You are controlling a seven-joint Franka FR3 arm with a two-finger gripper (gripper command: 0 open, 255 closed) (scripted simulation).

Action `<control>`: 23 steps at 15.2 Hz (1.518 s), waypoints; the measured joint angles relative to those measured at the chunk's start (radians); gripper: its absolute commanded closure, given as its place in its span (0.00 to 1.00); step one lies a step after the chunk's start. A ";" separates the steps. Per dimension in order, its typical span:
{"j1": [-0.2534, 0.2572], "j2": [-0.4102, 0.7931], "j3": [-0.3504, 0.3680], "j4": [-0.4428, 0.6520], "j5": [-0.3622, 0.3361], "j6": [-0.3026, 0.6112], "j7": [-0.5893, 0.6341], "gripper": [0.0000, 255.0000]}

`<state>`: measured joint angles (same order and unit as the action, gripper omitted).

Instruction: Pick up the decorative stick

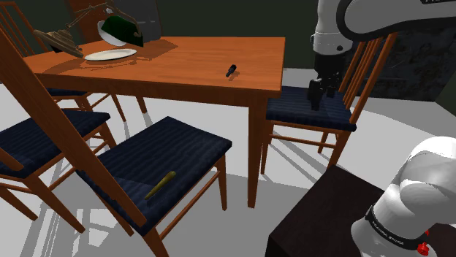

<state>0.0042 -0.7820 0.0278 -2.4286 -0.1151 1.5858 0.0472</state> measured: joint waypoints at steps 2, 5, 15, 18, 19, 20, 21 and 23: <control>0.001 -0.003 0.011 -0.004 0.010 -0.002 0.020 0.00; 0.009 -0.003 0.079 -0.017 0.071 -0.002 0.138 0.00; 0.016 0.088 0.325 -0.002 0.285 0.062 0.582 0.00; 0.007 0.157 0.404 0.026 0.334 0.108 0.717 0.00; 0.002 0.182 0.430 0.045 0.348 0.118 0.762 0.00; -0.008 0.216 0.453 0.071 0.354 0.128 0.805 0.00; -0.010 0.239 0.481 0.082 0.367 0.144 0.852 0.00; -0.025 0.298 0.530 0.125 0.378 0.166 0.944 0.00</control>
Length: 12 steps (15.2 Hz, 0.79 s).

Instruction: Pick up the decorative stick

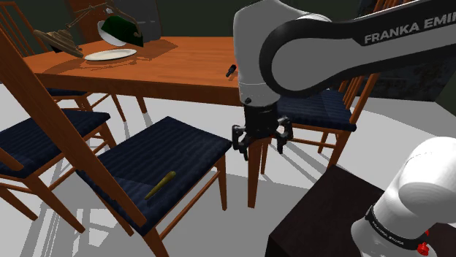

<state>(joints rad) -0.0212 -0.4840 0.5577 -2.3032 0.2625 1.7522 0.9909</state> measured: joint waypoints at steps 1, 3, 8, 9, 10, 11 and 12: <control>-0.008 0.033 0.027 0.016 0.003 0.019 0.047 0.00; -0.029 0.111 0.080 0.071 -0.004 0.049 0.144 0.00; -0.069 0.321 0.202 0.214 -0.075 0.114 0.406 0.00; -0.074 0.366 0.218 0.240 -0.098 0.127 0.457 0.00; -0.075 0.409 0.234 0.267 -0.123 0.138 0.510 0.00; -0.072 0.454 0.247 0.306 -0.150 0.137 0.566 0.00; -0.064 0.520 0.262 0.353 -0.194 0.145 0.630 0.00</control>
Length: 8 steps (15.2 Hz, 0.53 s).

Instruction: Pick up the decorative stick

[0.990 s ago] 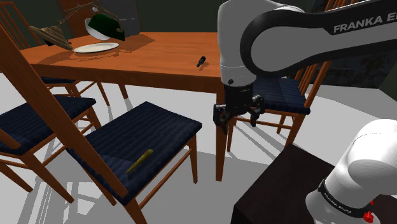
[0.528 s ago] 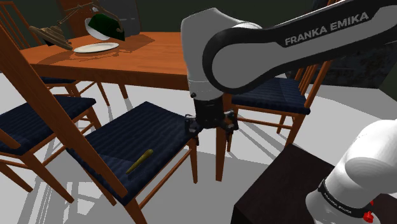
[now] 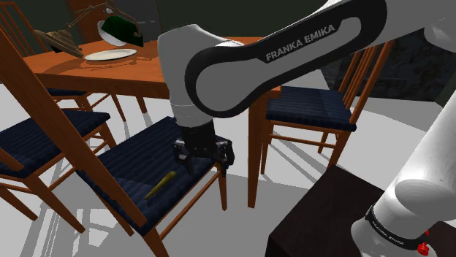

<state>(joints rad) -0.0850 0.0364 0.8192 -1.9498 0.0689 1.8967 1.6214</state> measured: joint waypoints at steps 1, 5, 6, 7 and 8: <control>0.011 0.054 0.005 0.031 -0.036 0.011 0.058 0.00; 0.094 0.255 -0.018 0.194 -0.168 0.013 0.257 0.00; 0.120 0.298 -0.029 0.236 -0.194 0.009 0.302 0.00; 0.145 0.339 -0.042 0.284 -0.216 0.000 0.341 0.00; 0.178 0.392 -0.059 0.346 -0.245 -0.013 0.379 0.00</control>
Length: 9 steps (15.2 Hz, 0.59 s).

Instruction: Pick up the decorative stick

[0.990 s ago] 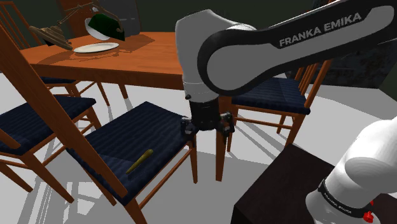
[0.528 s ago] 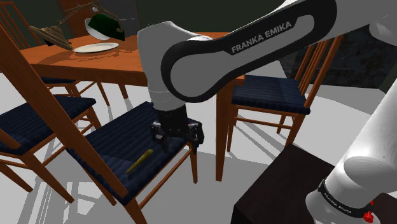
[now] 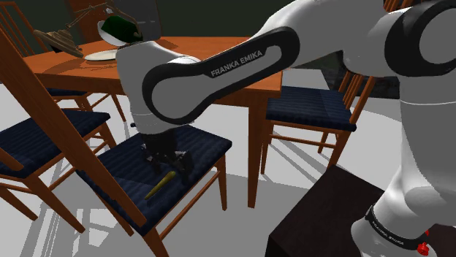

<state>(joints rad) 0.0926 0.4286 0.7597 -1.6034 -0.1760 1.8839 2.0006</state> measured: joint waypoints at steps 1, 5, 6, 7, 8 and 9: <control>0.026 0.043 -0.016 0.053 -0.020 -0.010 0.032 0.00; 0.119 0.184 -0.070 0.240 -0.077 -0.048 0.127 0.00; 0.123 0.192 -0.074 0.243 -0.080 -0.043 0.132 0.00; 0.125 0.203 -0.078 0.242 -0.085 -0.032 0.133 0.00; 0.126 0.209 -0.081 0.238 -0.088 -0.022 0.135 0.00; 0.126 0.213 -0.083 0.234 -0.090 -0.015 0.136 0.00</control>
<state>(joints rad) 0.2186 0.6413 0.6771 -1.3695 -0.2661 1.8691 2.1363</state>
